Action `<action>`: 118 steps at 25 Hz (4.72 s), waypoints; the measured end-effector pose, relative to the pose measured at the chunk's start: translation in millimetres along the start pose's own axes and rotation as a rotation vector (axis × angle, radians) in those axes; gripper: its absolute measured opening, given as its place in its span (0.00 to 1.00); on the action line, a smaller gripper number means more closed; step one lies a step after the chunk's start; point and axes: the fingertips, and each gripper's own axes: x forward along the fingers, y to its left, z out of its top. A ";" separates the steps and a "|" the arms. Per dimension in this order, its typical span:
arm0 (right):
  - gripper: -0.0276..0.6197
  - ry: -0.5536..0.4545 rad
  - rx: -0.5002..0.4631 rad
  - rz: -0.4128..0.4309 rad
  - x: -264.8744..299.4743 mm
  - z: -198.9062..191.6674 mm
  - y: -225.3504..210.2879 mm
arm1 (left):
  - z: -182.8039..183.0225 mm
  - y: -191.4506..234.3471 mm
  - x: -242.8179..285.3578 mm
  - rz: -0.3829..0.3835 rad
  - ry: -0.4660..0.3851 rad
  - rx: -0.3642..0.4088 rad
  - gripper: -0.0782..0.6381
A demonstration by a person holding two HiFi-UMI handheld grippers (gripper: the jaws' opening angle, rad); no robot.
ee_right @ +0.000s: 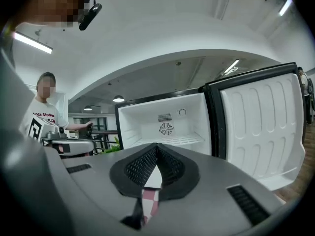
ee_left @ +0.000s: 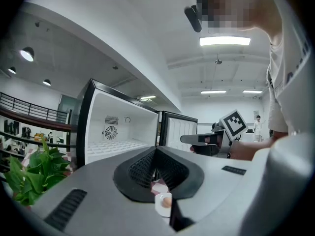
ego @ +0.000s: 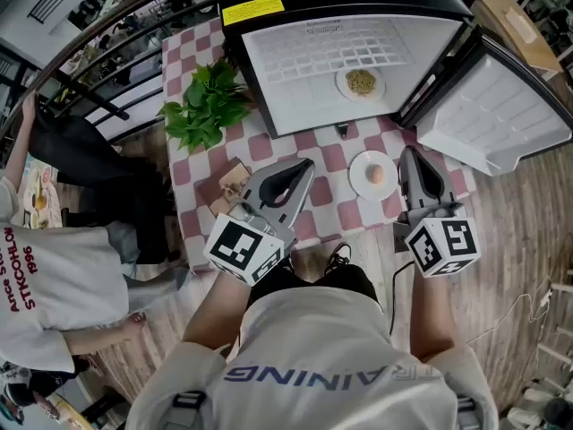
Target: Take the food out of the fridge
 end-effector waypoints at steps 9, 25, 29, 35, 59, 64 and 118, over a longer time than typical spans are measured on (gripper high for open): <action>0.07 0.008 0.018 0.000 0.8 -2.3 -1.5 | 8.3 0.0 0.5 0.007 -0.026 -0.001 0.12; 0.08 0.088 0.124 -0.005 21.9 -28.3 -15.3 | 3.4 6.8 -1.8 0.034 -0.009 -0.001 0.12; 0.12 0.149 0.247 0.023 39.4 -48.1 -25.3 | -4.2 11.0 -2.6 0.060 0.002 -0.009 0.12; 0.29 0.216 0.485 0.034 81.9 -79.9 -49.2 | -13.8 17.8 0.9 0.092 0.015 -0.025 0.12; 0.30 0.229 1.321 -0.246 227.5 -208.2 -153.6 | -50.5 43.2 24.4 0.216 0.089 -0.068 0.12; 0.30 0.215 1.345 -0.275 239.8 -216.9 -159.8 | -54.2 48.8 20.4 0.237 0.103 -0.069 0.12; 0.09 0.076 1.450 -0.152 194.7 -216.7 -135.1 | -52.5 60.8 -7.4 0.242 0.102 -0.065 0.12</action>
